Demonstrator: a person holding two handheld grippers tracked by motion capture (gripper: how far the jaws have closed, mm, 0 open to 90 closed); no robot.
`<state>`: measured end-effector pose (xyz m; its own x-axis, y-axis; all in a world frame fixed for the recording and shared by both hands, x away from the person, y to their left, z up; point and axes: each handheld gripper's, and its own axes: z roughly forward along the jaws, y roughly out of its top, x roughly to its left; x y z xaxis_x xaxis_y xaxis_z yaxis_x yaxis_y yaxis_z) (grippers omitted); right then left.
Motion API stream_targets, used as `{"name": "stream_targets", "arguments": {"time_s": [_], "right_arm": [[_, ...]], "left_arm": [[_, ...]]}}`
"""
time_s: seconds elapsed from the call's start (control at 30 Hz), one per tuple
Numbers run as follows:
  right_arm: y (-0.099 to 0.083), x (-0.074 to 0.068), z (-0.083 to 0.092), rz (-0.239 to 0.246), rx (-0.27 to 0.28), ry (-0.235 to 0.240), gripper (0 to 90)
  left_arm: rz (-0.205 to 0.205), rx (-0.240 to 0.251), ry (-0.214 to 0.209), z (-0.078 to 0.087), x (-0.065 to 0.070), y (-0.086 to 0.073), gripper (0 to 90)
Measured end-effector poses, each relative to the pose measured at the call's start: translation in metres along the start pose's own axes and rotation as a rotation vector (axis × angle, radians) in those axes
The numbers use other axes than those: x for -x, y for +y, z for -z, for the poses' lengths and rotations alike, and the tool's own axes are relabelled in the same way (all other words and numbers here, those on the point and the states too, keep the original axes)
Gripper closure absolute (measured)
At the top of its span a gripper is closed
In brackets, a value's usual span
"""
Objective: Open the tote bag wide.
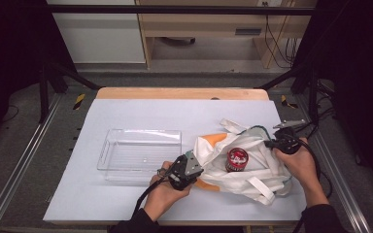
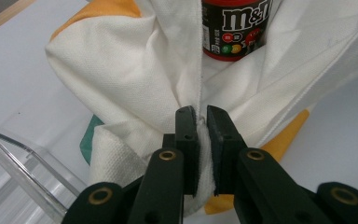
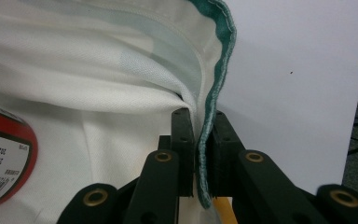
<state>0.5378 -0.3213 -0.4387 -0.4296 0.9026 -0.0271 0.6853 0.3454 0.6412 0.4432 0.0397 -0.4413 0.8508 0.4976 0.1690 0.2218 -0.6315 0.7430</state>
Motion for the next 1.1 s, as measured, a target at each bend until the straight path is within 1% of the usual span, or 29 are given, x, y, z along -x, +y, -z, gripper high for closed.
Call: {"name": "stream_targets", "arguments": {"time_s": [0.13, 0.17, 0.2, 0.23, 0.3, 0.33, 0.4, 0.43, 0.47, 0.5, 0.53, 0.57, 0.63, 0.7, 0.73, 0.77, 0.8, 0.93, 0.97, 1.0, 1.03, 1.07, 1.1], "right_arm": [[0.0002, -0.0003, 0.0009, -0.007, 0.000, 0.003, 82.0], [0.0002, -0.0003, 0.0010, -0.007, 0.000, 0.003, 81.9], [0.0002, -0.0003, 0.0011, -0.008, -0.001, 0.002, 81.7], [0.0002, -0.0004, 0.0011, -0.008, 0.000, 0.002, 81.5], [0.0004, -0.0009, 0.0014, -0.007, -0.001, -0.001, 80.9], [0.0003, -0.0009, 0.0015, -0.007, 0.001, -0.001, 80.4], [0.0000, -0.0004, 0.0014, 0.000, 0.005, -0.004, 79.9], [0.0000, -0.0009, 0.0016, -0.005, 0.002, -0.005, 79.4], [0.0000, -0.0010, 0.0017, -0.007, 0.002, -0.006, 79.0], [-0.0002, -0.0009, 0.0018, -0.007, 0.003, -0.006, 78.4], [-0.0002, -0.0010, 0.0019, -0.006, 0.003, -0.007, 78.1], [-0.0002, -0.0010, 0.0020, -0.005, 0.003, -0.007, 77.7], [-0.0002, -0.0010, 0.0024, -0.011, 0.001, -0.004, 76.8], [-0.0006, -0.0003, 0.0019, -0.007, 0.003, -0.009, 76.0], [-0.0007, 0.0000, 0.0022, -0.016, 0.004, -0.003, 75.3], [-0.0007, 0.0001, 0.0023, -0.018, 0.002, -0.005, 74.7], [-0.0010, 0.0004, 0.0020, -0.021, 0.006, -0.003, 73.9], [-0.0016, 0.0020, 0.0016, -0.023, 0.005, -0.005, 71.5], [-0.0017, 0.0020, 0.0015, -0.026, 0.003, -0.003, 70.8], [-0.0017, 0.0023, 0.0014, -0.025, 0.000, -0.006, 69.2], [-0.0017, 0.0024, 0.0015, -0.026, 0.000, -0.008, 67.5], [-0.0017, 0.0023, 0.0017, -0.031, 0.004, -0.014, 64.2], [-0.0016, 0.0024, 0.0025, -0.033, 0.001, -0.021, 60.6]], "left_arm": [[-0.003, 0.000, -0.002, 0.0001, 0.0001, 0.0002, 83.5], [0.000, 0.001, -0.011, -0.0003, 0.0003, 0.0002, 83.5], [-0.003, 0.000, -0.001, 0.0002, 0.0001, 0.0002, 83.5], [-0.003, -0.001, -0.001, 0.0002, 0.0002, 0.0002, 83.4], [0.000, 0.002, -0.012, -0.0004, 0.0005, 0.0001, 83.3], [-0.003, 0.000, -0.002, 0.0001, 0.0003, 0.0002, 83.3], [-0.004, 0.001, -0.003, 0.0001, 0.0004, 0.0001, 83.2], [-0.001, 0.003, -0.013, -0.0004, 0.0006, 0.0000, 83.1], [0.000, 0.002, -0.001, 0.0000, 0.0004, -0.0001, 83.0], [0.001, 0.003, -0.002, 0.0001, 0.0002, -0.0003, 83.0], [0.003, 0.005, -0.012, -0.0003, 0.0003, -0.0004, 82.9], [0.001, 0.004, -0.003, 0.0001, -0.0001, -0.0005, 82.9], [0.001, 0.005, -0.004, 0.0001, -0.0003, -0.0007, 82.8], [0.000, 0.005, -0.004, 0.0002, -0.0003, -0.0006, 82.7], [0.000, 0.006, -0.004, 0.0002, -0.0003, -0.0007, 82.6], [0.003, 0.008, -0.014, -0.0004, 0.0000, -0.0008, 82.5], [0.000, 0.006, -0.004, -0.0001, -0.0001, -0.0009, 82.3], [0.001, 0.007, -0.005, -0.0002, -0.0004, -0.0012, 82.0], [0.004, 0.009, -0.015, -0.0006, -0.0001, -0.0011, 81.9], [0.003, 0.008, -0.005, -0.0002, -0.0003, -0.0010, 81.7], [0.004, 0.009, -0.015, -0.0008, 0.0000, -0.0008, 81.3], [0.001, 0.007, -0.005, -0.0005, -0.0003, -0.0006, 80.4], [0.004, 0.009, -0.013, -0.0011, -0.0003, -0.0003, 79.2]]}}
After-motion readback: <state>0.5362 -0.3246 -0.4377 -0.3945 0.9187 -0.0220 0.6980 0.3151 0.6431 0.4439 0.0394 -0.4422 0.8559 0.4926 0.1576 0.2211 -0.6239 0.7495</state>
